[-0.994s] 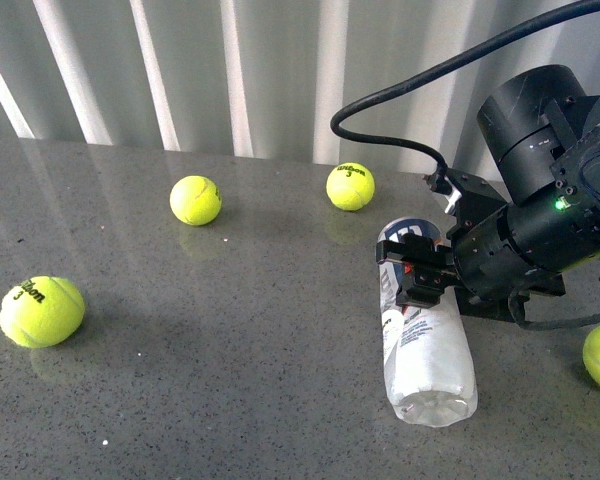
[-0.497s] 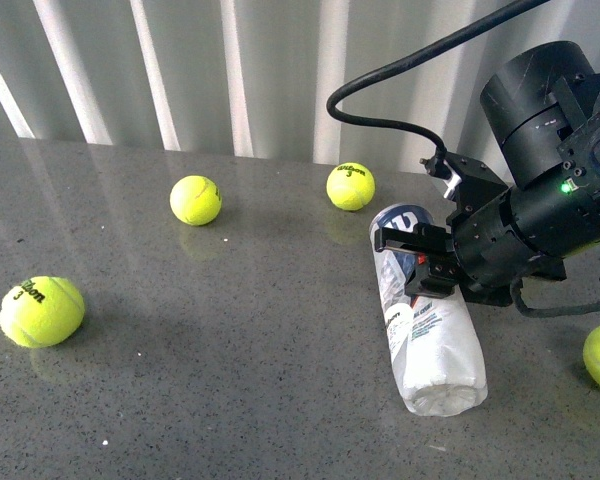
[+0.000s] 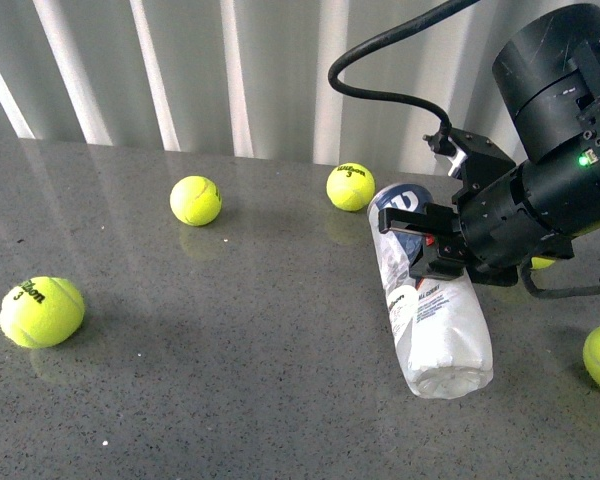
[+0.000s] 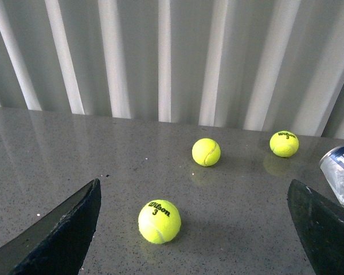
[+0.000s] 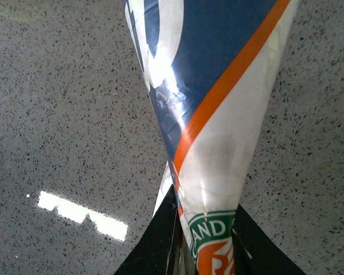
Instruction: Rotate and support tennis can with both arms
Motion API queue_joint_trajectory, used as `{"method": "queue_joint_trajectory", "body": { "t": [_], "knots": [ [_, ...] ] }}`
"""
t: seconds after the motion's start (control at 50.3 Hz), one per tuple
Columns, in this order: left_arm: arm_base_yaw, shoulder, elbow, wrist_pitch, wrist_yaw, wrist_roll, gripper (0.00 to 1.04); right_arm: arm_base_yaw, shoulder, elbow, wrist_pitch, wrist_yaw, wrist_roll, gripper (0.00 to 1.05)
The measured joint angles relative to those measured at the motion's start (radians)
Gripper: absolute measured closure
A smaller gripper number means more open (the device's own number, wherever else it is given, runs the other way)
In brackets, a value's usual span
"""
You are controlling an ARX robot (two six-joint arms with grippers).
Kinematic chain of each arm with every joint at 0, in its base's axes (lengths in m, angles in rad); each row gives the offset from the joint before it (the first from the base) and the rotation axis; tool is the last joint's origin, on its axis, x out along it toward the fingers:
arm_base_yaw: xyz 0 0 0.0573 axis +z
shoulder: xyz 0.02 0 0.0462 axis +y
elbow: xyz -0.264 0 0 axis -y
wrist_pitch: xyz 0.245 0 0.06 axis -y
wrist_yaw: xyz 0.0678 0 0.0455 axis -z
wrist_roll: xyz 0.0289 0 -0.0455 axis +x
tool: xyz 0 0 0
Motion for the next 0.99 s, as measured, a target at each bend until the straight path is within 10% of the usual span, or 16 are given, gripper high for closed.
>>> {"method": "queue_joint_trajectory", "body": {
  "t": [0.298,0.656,0.994],
  "knots": [
    [0.000,0.000,0.000,0.000,0.000,0.000,0.07,0.032,-0.095,-0.087,0.158,0.160,-0.374,0.93],
    [0.000,0.000,0.000,0.000,0.000,0.000,0.07,0.119,-0.135,-0.335,0.521,0.077,-1.423,0.93],
    [0.000,0.000,0.000,0.000,0.000,0.000,0.07,0.205,-0.019,-0.340,0.620,0.078,-1.530,0.93]
  ]
}}
